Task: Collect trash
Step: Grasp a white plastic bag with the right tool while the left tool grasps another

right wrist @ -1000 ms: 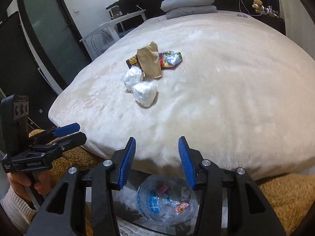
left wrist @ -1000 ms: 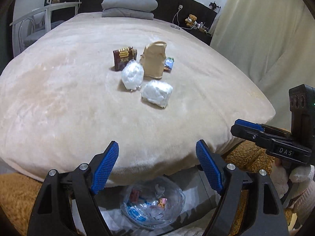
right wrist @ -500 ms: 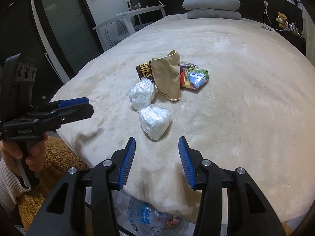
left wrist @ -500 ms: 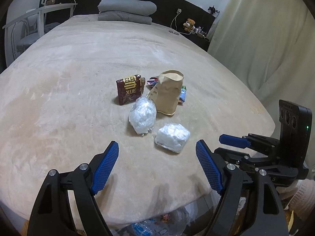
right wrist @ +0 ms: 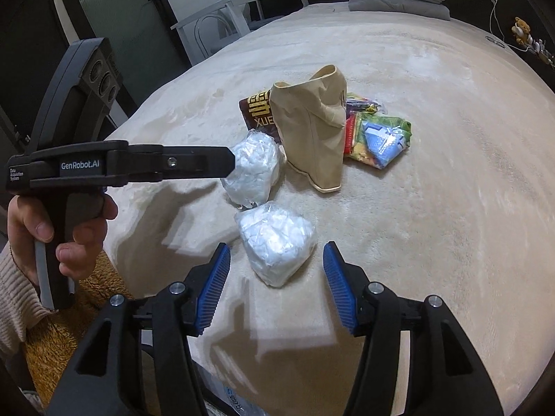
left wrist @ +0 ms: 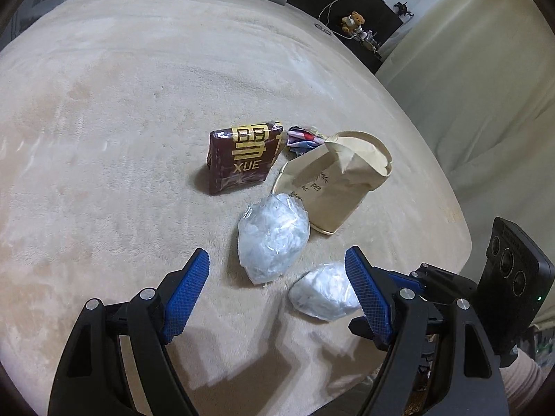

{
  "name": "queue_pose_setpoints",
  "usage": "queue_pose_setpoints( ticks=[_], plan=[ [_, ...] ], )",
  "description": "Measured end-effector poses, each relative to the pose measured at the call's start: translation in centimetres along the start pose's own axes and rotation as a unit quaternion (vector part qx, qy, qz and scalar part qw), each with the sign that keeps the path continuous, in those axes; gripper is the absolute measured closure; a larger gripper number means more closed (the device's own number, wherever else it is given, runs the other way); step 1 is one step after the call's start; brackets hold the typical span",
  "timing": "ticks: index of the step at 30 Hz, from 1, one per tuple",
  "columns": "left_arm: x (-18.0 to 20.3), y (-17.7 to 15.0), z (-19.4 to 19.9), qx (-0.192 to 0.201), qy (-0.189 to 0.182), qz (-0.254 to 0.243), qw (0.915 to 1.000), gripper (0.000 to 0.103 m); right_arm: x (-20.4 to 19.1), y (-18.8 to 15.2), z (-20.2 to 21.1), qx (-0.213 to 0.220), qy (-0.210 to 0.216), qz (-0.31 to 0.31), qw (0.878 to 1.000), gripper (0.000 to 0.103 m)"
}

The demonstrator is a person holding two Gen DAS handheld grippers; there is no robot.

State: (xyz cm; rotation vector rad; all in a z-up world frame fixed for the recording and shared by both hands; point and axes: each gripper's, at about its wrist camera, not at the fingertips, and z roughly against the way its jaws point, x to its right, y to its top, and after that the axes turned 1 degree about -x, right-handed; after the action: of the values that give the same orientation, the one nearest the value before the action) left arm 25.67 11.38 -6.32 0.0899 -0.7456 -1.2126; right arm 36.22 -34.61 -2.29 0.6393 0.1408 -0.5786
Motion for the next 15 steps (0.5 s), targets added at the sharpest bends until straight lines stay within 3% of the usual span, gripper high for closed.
queue_pose_setpoints(
  ticks=[7, 11, 15],
  plan=[
    [-0.5, 1.1, -2.3, -0.028, -0.017, 0.003, 0.9995, 0.026, 0.5, 1.1, -1.7, -0.022, 0.014, 0.005, 1.000, 0.046],
    [-0.6, 1.3, -2.9, -0.034, -0.001, 0.001, 0.9994, 0.053, 0.6, 1.3, -2.2, -0.028, 0.017, 0.007, 0.999, 0.046],
    [-0.2, 1.3, -3.1, -0.028, -0.001, -0.003, 0.9996, 0.056, 0.4, 1.3, -2.6, -0.030, 0.004, 0.012, 0.999, 0.054]
  ],
)
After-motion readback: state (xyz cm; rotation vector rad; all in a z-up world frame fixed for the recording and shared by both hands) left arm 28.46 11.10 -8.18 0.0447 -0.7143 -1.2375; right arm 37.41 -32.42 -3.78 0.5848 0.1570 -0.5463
